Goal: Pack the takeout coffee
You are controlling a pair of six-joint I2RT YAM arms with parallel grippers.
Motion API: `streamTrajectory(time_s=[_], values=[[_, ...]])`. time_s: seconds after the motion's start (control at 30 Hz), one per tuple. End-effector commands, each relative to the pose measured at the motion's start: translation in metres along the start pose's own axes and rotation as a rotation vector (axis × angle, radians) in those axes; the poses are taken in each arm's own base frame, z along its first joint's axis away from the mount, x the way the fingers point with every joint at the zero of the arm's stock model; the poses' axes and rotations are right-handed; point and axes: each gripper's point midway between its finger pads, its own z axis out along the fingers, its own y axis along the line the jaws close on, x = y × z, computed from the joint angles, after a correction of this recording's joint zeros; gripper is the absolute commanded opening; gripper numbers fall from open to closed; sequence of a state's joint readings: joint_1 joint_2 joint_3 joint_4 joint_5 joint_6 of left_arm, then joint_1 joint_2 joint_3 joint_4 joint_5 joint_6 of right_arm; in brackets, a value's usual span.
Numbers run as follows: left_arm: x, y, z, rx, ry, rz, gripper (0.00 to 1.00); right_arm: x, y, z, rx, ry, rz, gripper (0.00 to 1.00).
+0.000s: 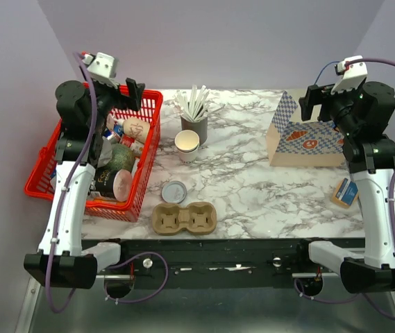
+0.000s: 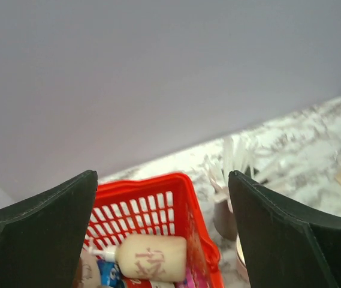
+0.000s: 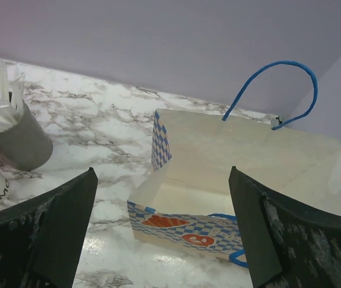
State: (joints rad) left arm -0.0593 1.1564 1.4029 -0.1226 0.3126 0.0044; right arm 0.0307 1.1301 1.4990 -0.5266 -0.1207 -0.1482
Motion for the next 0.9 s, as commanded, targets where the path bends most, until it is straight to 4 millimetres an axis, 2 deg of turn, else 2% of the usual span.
streamTrajectory(time_s=[0.0,0.1,0.17,0.2,0.23,0.3,0.33,0.4,0.5,0.63,0.77,0.8,0.87], values=[[0.028,-0.052,-0.003,0.282,0.091,-0.009,0.97,0.005,0.005,-0.011,-0.027,-0.007,-0.042,1.0],[0.04,-0.072,-0.009,0.366,0.133,0.005,0.96,0.007,0.023,-0.016,-0.132,-0.023,-0.088,1.0],[0.05,-0.084,-0.017,0.414,0.173,0.054,0.96,0.01,0.041,-0.019,-0.244,-0.034,-0.125,1.0],[0.054,-0.096,-0.021,0.454,0.187,0.076,0.96,0.013,0.049,-0.021,-0.293,-0.032,-0.138,1.0],[0.058,-0.103,-0.024,0.476,0.203,0.094,0.96,0.016,0.068,-0.025,-0.41,-0.046,-0.173,1.0],[0.074,-0.114,-0.033,0.526,0.246,0.142,0.97,0.023,0.089,-0.031,-0.547,-0.037,-0.197,1.0],[0.079,-0.127,-0.037,0.566,0.257,0.16,0.97,0.024,0.097,-0.026,-0.601,-0.035,-0.203,1.0],[0.094,-0.139,-0.043,0.608,0.298,0.183,0.98,0.024,0.109,-0.021,-0.635,-0.001,-0.19,1.0],[0.104,-0.154,-0.045,0.651,0.337,0.208,0.98,0.019,0.116,-0.004,-0.652,0.04,-0.156,1.0],[0.11,-0.165,-0.041,0.693,0.41,0.233,0.95,0.017,0.12,0.001,-0.65,0.043,-0.135,0.97],[0.125,-0.168,-0.041,0.727,0.502,0.245,0.88,0.039,0.131,-0.004,-0.74,0.1,-0.192,0.89],[0.13,-0.168,-0.041,0.73,0.517,0.255,0.87,0.051,0.136,-0.007,-0.77,0.14,-0.199,0.84],[0.14,-0.17,-0.041,0.752,0.548,0.274,0.83,0.059,0.137,-0.008,-0.782,0.152,-0.214,0.8]])
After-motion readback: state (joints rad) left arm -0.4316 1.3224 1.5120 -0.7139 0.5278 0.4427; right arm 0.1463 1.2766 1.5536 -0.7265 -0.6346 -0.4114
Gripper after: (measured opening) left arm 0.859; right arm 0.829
